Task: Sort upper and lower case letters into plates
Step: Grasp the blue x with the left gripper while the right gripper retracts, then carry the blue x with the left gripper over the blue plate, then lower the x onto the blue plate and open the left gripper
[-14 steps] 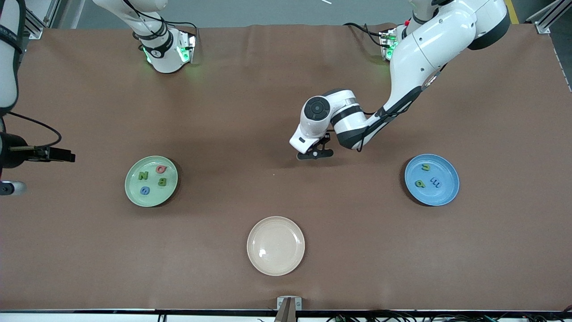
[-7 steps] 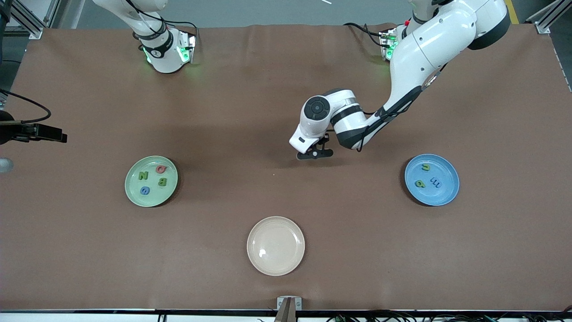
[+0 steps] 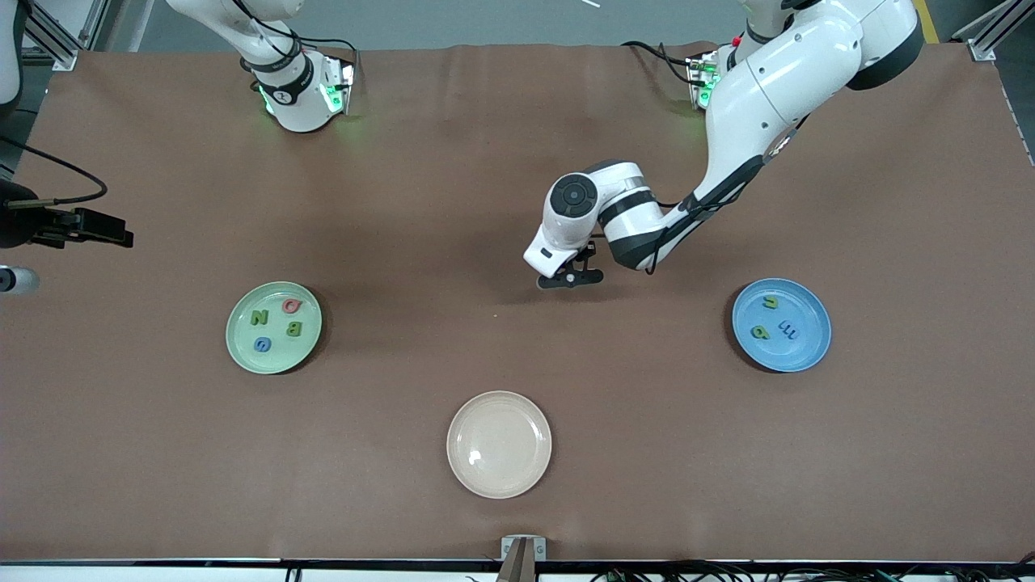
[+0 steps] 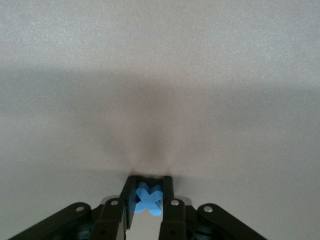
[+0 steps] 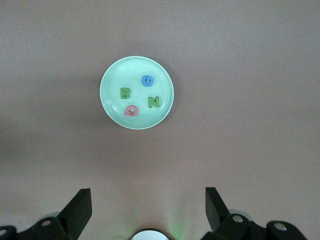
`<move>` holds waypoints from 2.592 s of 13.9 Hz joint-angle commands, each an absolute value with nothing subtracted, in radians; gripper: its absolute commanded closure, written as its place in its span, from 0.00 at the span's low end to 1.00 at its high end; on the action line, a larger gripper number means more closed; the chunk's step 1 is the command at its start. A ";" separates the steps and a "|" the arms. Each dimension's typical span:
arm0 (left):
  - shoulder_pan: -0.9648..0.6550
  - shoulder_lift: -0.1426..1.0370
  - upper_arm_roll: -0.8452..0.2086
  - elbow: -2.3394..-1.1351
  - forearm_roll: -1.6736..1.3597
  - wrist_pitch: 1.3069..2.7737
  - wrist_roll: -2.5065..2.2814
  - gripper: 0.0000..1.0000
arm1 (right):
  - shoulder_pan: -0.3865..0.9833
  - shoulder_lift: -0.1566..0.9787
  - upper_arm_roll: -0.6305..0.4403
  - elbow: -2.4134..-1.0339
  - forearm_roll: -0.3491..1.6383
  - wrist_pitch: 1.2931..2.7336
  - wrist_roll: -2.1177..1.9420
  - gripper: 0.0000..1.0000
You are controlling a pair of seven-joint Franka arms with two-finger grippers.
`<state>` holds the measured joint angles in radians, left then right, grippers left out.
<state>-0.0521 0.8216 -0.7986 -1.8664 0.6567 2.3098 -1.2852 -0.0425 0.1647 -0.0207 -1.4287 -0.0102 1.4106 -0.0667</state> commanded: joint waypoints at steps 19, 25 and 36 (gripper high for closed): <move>0.912 0.770 -1.282 -1.899 0.781 1.833 -0.232 0.89 | -0.012 -0.035 -0.046 -1.591 0.005 1.424 -0.072 0.00; 1.000 0.778 -1.197 -2.020 1.037 2.008 -0.175 0.89 | -0.012 -0.037 -0.044 -1.586 0.005 1.440 -0.072 0.00; 1.022 0.781 -1.066 -2.095 1.066 2.187 -0.150 0.88 | -0.011 -0.037 -0.043 -1.586 0.005 1.442 -0.072 0.00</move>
<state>1.0122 0.7880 -1.0622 -2.0729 1.0432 2.1686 -0.1369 -0.0175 -0.0013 -0.0383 -1.5493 -0.0088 1.4279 -0.0668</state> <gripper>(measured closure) 0.749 0.000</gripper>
